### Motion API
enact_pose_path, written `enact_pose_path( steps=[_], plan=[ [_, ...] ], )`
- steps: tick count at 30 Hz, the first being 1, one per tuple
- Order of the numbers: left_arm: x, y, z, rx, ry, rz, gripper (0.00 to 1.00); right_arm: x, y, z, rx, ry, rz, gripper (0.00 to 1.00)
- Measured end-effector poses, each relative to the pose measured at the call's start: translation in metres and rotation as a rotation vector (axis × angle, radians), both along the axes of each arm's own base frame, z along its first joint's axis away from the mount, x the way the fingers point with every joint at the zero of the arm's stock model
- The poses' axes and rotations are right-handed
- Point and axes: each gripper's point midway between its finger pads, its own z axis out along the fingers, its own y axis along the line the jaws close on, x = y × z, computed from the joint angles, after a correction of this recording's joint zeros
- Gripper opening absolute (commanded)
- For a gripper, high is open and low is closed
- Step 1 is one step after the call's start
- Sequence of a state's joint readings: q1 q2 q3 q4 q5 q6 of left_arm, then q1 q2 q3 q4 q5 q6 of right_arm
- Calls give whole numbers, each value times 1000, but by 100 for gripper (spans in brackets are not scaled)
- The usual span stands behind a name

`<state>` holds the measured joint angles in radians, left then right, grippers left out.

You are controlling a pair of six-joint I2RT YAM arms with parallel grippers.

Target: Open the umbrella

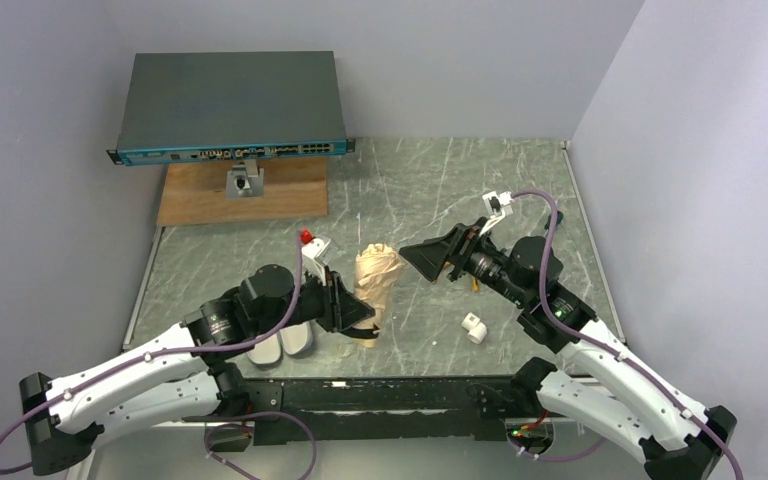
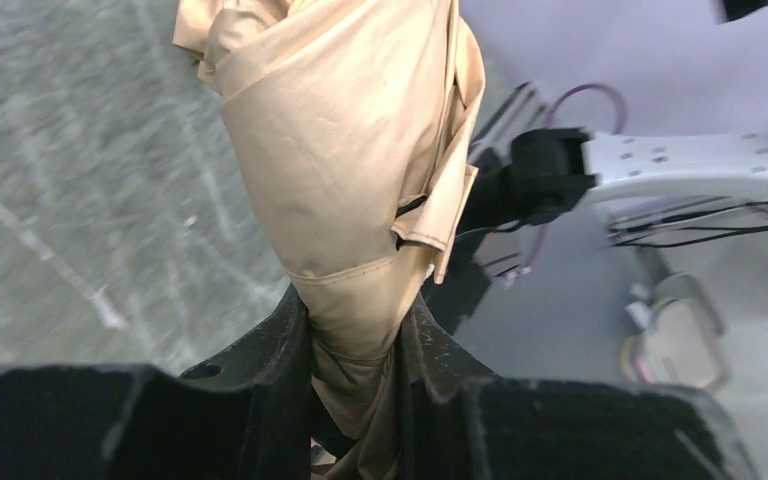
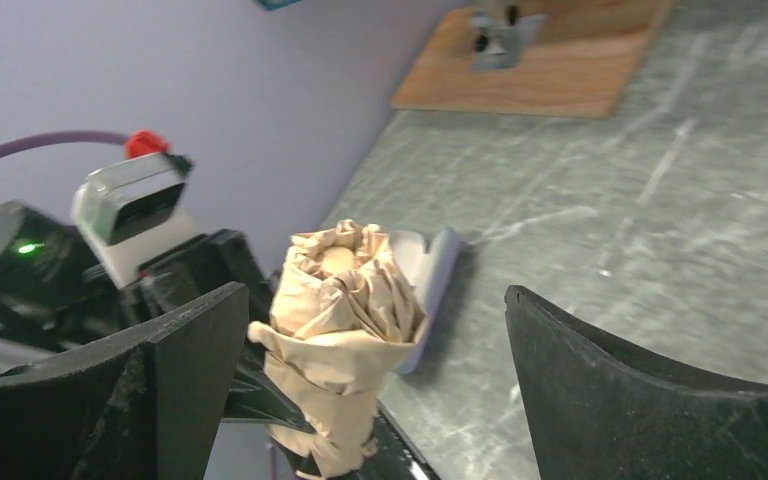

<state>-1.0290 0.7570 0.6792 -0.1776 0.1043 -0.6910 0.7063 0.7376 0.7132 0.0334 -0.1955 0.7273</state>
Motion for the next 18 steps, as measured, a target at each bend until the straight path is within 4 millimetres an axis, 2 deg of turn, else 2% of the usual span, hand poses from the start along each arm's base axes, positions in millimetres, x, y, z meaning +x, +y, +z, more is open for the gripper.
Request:
enact_pose_path(
  steps=[4,10,18],
  plan=[
    [7,17,-12,144,4,52,0,8,-14,-18,-81,57,-88,100],
    [23,38,-25,271,-10,122,0,6,-22,-42,-166,133,-110,100],
    [46,60,-71,503,83,244,0,3,-29,-60,-219,197,-133,100]
  ],
)
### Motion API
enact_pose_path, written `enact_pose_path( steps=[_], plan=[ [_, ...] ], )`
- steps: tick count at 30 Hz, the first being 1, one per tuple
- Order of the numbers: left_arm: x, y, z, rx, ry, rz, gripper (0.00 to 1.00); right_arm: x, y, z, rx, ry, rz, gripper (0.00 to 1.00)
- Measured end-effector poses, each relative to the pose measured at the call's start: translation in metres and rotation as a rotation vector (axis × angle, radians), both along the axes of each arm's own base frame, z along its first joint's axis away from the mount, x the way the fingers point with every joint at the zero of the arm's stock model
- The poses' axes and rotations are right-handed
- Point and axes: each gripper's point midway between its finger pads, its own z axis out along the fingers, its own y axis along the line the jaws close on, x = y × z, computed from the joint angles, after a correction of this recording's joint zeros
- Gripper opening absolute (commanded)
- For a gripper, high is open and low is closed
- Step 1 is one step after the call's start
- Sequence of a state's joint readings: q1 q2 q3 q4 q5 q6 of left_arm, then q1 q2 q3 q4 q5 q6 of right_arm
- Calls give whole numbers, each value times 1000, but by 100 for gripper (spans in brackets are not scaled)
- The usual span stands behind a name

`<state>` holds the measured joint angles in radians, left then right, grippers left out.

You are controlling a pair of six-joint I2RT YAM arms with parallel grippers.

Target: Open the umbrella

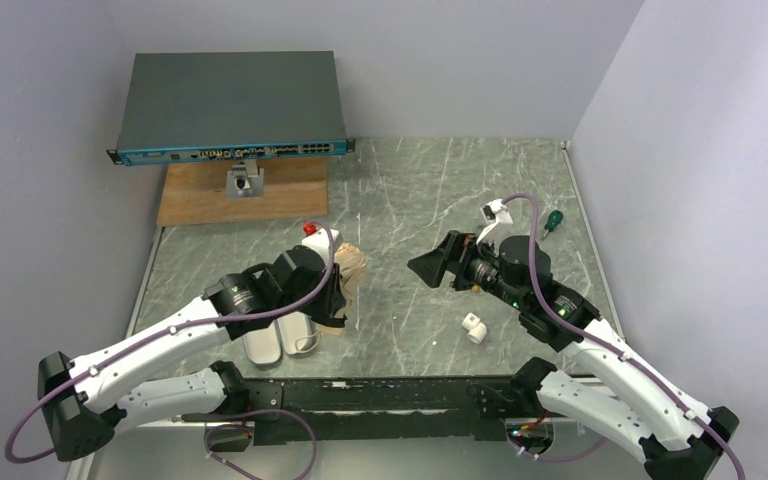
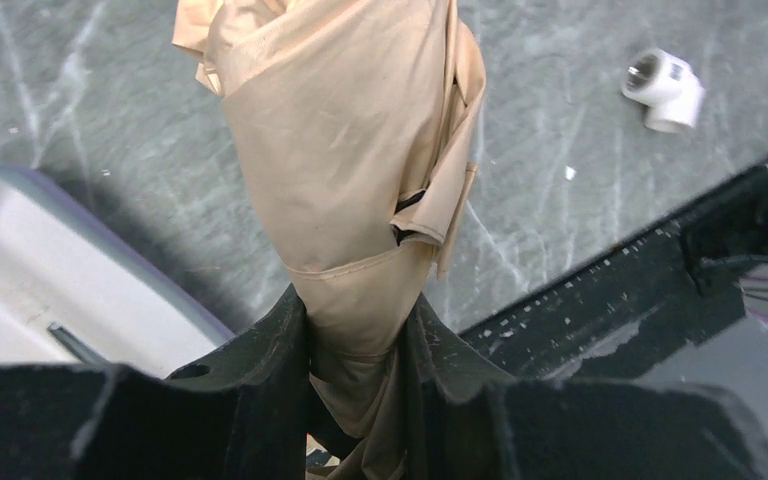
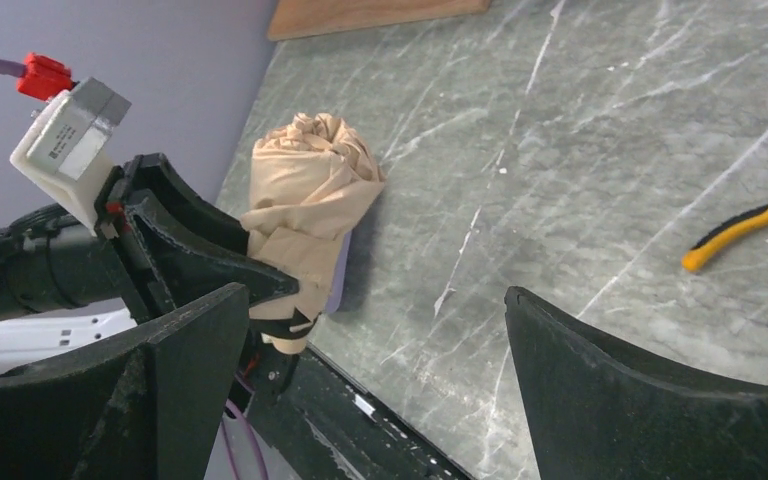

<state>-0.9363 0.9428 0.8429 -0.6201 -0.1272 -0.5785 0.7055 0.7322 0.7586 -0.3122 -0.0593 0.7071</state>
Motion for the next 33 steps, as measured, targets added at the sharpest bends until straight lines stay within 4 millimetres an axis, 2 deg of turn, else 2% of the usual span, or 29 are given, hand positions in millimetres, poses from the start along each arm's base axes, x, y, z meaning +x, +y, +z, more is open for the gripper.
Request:
enact_pose_path(
  steps=[2,6,11,14,18,21,27,33],
  plan=[
    [5,4,-2,36,7,38,0,1,-2,-4,-12,14,-14,100],
    [16,5,12,28,-45,74,0,6,-5,-14,-32,65,-59,100],
    [14,4,26,-36,-88,62,0,11,-1,-23,-33,124,-82,99],
    [12,2,24,-32,-72,46,0,14,6,-24,-24,158,-81,91],
    [11,-2,17,-25,-44,39,0,20,21,-21,-8,213,-66,81],
    [10,-6,17,-42,-39,31,0,19,33,-25,-6,249,-51,79],
    [12,-10,20,-71,-37,45,0,-3,64,-37,-33,290,28,72],
    [13,-14,16,-77,-16,61,0,-13,91,-29,-39,274,77,63]
  ],
)
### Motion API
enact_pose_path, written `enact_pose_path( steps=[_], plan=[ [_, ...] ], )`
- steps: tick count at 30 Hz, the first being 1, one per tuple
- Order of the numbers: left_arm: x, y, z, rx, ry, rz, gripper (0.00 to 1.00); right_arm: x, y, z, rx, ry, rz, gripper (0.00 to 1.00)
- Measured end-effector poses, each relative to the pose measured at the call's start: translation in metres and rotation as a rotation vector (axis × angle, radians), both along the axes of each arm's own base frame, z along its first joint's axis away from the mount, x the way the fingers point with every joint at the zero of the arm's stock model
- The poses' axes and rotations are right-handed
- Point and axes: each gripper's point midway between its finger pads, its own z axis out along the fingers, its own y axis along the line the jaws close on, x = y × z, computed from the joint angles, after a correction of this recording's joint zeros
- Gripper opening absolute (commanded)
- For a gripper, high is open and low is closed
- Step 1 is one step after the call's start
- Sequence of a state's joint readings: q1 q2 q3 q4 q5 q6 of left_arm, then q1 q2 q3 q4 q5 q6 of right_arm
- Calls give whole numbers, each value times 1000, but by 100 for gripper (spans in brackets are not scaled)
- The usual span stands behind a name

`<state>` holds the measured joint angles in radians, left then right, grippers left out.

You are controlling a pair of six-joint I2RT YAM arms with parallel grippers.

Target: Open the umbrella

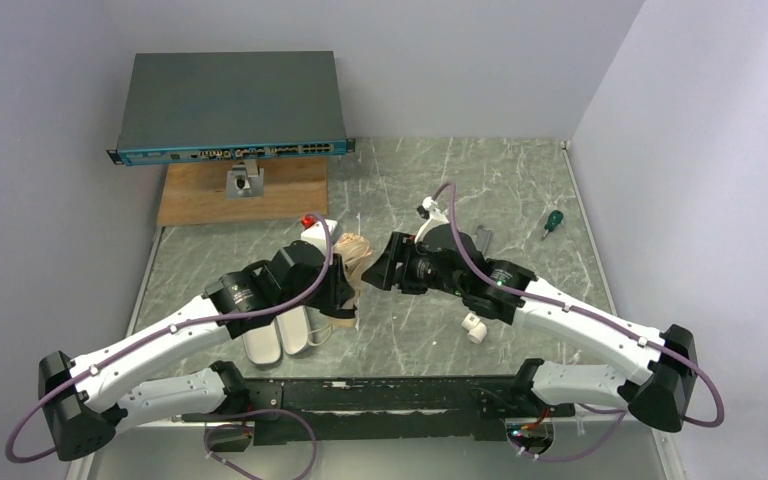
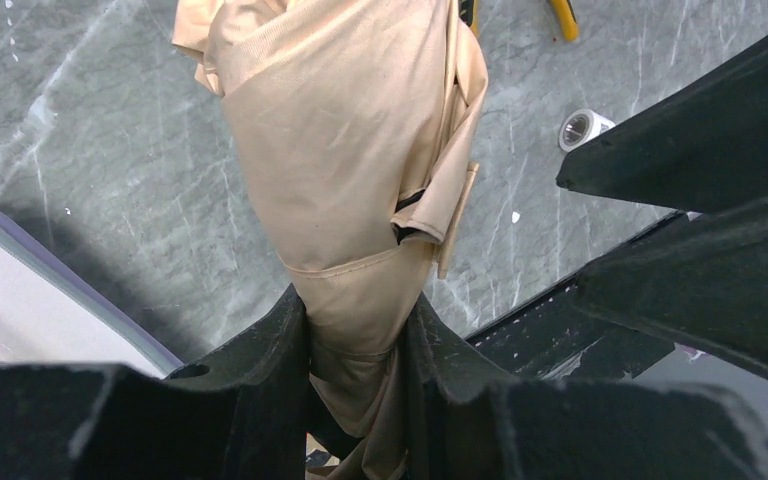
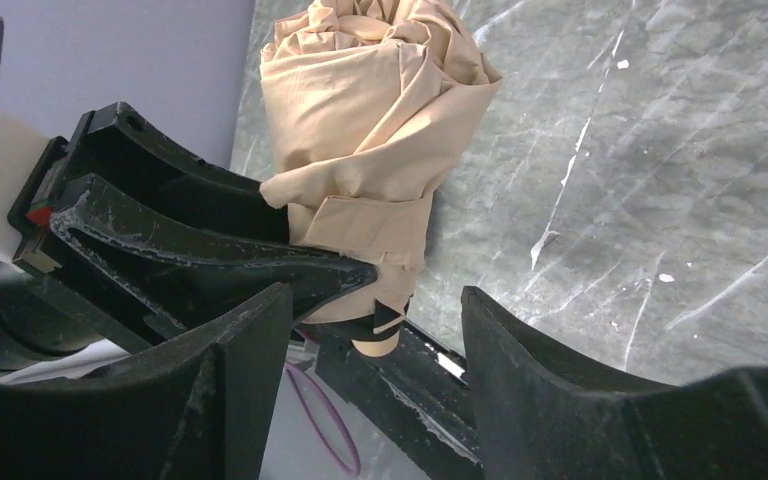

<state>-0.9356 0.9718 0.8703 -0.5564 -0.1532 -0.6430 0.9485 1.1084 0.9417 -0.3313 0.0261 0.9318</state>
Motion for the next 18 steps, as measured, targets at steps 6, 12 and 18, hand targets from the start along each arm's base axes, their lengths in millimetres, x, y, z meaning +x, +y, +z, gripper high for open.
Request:
enact_pose_path(
  steps=[6,12,18],
  plan=[
    [0,-3,2,-21,3,5,0,5,7,-2,-4,-4,-10,61],
    [-2,-6,2,-25,11,4,0,10,17,-10,-25,12,-7,60],
    [-2,-7,-2,-17,20,1,0,9,25,-14,-32,15,7,58]
  ],
)
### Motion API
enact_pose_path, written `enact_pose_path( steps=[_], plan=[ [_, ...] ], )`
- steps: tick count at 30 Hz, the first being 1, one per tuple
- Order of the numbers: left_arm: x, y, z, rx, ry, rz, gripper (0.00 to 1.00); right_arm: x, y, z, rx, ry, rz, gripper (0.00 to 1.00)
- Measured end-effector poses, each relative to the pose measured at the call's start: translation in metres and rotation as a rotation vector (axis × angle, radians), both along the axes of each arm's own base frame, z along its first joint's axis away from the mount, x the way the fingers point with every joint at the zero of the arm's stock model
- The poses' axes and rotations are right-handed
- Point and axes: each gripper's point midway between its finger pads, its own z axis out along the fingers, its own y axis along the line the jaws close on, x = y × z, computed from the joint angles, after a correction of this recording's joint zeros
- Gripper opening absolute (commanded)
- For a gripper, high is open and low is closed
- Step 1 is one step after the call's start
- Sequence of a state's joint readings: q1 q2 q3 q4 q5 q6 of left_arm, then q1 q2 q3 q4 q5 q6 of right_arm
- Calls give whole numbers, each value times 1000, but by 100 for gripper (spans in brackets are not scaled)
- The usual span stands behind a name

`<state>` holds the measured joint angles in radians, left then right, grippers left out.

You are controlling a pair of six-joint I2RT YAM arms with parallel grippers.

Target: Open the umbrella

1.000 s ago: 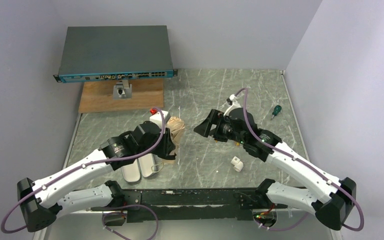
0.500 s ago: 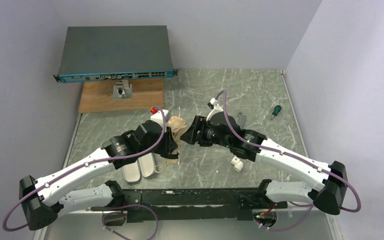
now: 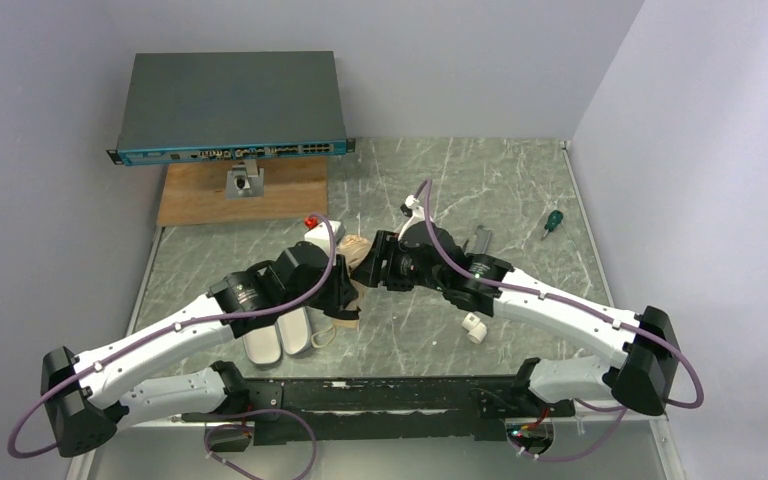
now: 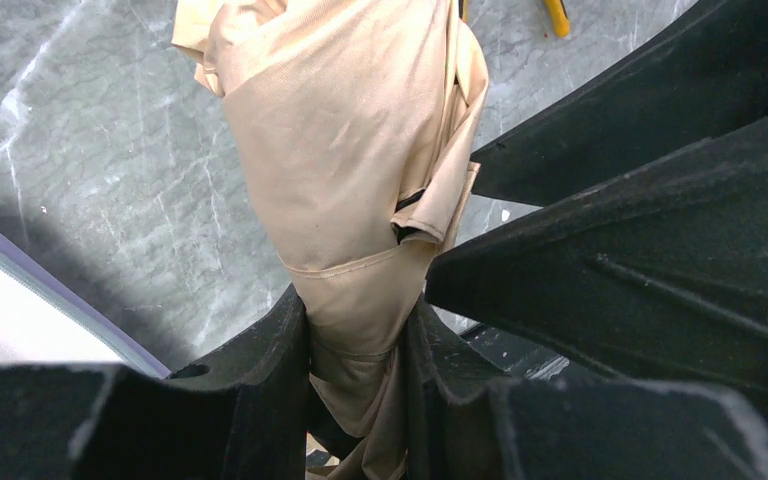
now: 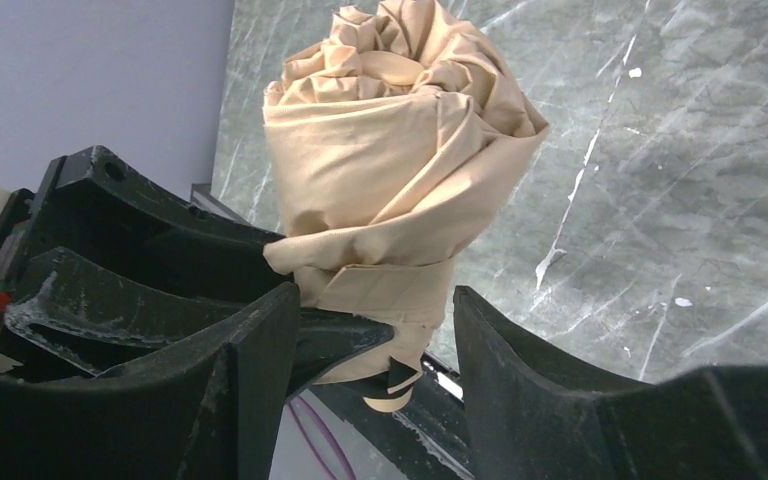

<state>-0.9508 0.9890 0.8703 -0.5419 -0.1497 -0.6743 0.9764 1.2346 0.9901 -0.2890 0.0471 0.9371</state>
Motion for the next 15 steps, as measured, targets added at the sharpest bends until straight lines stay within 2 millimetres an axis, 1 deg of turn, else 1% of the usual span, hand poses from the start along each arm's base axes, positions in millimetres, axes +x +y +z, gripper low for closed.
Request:
enact_pose_path(
  steps=[4,9,11,15],
  plan=[
    [0,-1,-2,6,6,-3,0,0,4,-1,-6,0,7,50],
    [-1,-3,-1,5,7,-8,0,1,5,-3,-13,1,3,37],
    [-1,-3,-1,4,6,-8,0,2,4,-3,-15,-1,-2,29],
    [0,-1,0,6,2,-1,0,2,3,-4,-20,-1,-9,17]
  ],
)
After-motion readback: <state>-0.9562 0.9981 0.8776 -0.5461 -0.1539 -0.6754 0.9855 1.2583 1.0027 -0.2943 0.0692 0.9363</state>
